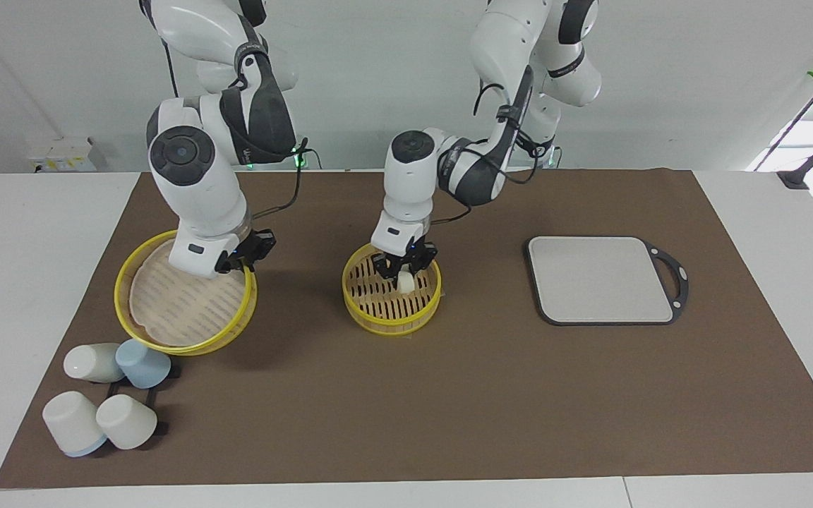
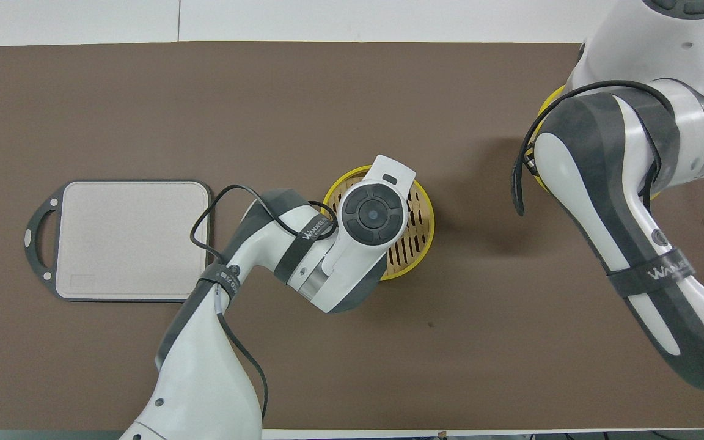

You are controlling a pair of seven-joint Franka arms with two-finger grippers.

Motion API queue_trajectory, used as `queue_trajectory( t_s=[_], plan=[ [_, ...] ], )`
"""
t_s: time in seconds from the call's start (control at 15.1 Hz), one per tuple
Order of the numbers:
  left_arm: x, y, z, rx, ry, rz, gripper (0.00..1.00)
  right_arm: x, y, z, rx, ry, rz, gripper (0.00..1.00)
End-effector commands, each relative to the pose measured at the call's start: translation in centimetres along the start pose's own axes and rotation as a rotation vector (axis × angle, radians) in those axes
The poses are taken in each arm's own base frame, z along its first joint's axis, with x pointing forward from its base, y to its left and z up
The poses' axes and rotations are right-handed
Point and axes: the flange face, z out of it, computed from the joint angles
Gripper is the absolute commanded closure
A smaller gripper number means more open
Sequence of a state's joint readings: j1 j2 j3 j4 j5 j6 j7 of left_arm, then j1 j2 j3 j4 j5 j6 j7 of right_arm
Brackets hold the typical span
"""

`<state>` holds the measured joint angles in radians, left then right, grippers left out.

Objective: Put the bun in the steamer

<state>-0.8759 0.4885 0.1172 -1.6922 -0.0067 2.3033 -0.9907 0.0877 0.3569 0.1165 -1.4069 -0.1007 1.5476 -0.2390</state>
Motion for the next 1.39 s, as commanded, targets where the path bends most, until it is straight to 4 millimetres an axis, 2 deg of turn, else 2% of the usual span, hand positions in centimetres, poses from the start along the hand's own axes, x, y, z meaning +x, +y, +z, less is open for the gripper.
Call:
queue_trajectory(
  t_s=[0.0,0.07,0.13,0.2,0.26,0.53,0.66,0.73,0.86,0.99,1.06,1.12,1.19,1.26,1.32],
  plan=[
    [1.3,-1.2,0.2,0.002,0.033,-0.010,0.63,-1.2,0.1,-0.5,-0.020,0.010,-0.001,1.00],
    [1.3,-1.2,0.2,0.002,0.033,-0.012,0.61,-1.2,0.1,-0.5,-0.020,0.010,0.000,1.00],
    [1.3,-1.2,0.2,0.002,0.033,-0.012,0.45,-1.2,0.1,-0.5,-0.020,0.010,0.000,1.00],
    [1.3,-1.2,0.1,0.000,0.034,-0.022,0.15,-1.2,0.1,-0.5,-0.020,0.010,0.002,1.00],
    [1.4,-1.1,0.0,0.000,0.034,-0.038,0.00,-1.2,0.1,-0.5,-0.020,0.012,0.002,1.00],
    [1.5,-1.5,-1.5,0.010,0.015,-0.073,0.00,-1.3,0.0,-0.5,-0.020,0.012,0.003,1.00],
    [2.8,-3.5,-5.8,0.018,0.003,-0.093,0.00,-1.3,0.0,-0.5,-0.020,0.012,0.005,1.00],
    [4.9,-6.2,-8.6,0.029,-0.010,-0.119,0.00,-1.3,0.0,-0.5,-0.019,0.011,0.006,1.00],
    [7.2,-11.1,-13.9,0.051,-0.076,-0.070,0.00,-1.3,-0.2,-0.5,-0.015,0.012,0.024,1.00],
    [10.5,-17.9,-19.0,0.057,-0.117,0.003,0.00,-0.5,-1.8,-0.9,0.000,0.056,0.074,1.00],
    [12.2,-21.8,-21.2,0.057,-0.129,0.027,0.00,0.9,-5.8,-1.7,0.015,0.115,0.087,1.00],
    [13.5,-25.3,-23.1,0.052,-0.136,0.060,0.00,2.3,-11.3,-1.7,0.014,0.158,0.104,1.00],
    [14.6,-28.5,-24.8,0.050,-0.143,0.097,0.00,3.3,-15.3,-1.8,0.024,0.208,0.162,1.00],
    [15.5,-31.7,-26.1,0.050,-0.153,0.146,0.00,4.2,-19.1,-1.7,0.061,0.246,0.256,1.00],
    [16.2,-34.0,-27.1,0.050,-0.160,0.193,0.00,5.0,-23.2,-1.1,0.111,0.255,0.308,1.00]
  ],
)
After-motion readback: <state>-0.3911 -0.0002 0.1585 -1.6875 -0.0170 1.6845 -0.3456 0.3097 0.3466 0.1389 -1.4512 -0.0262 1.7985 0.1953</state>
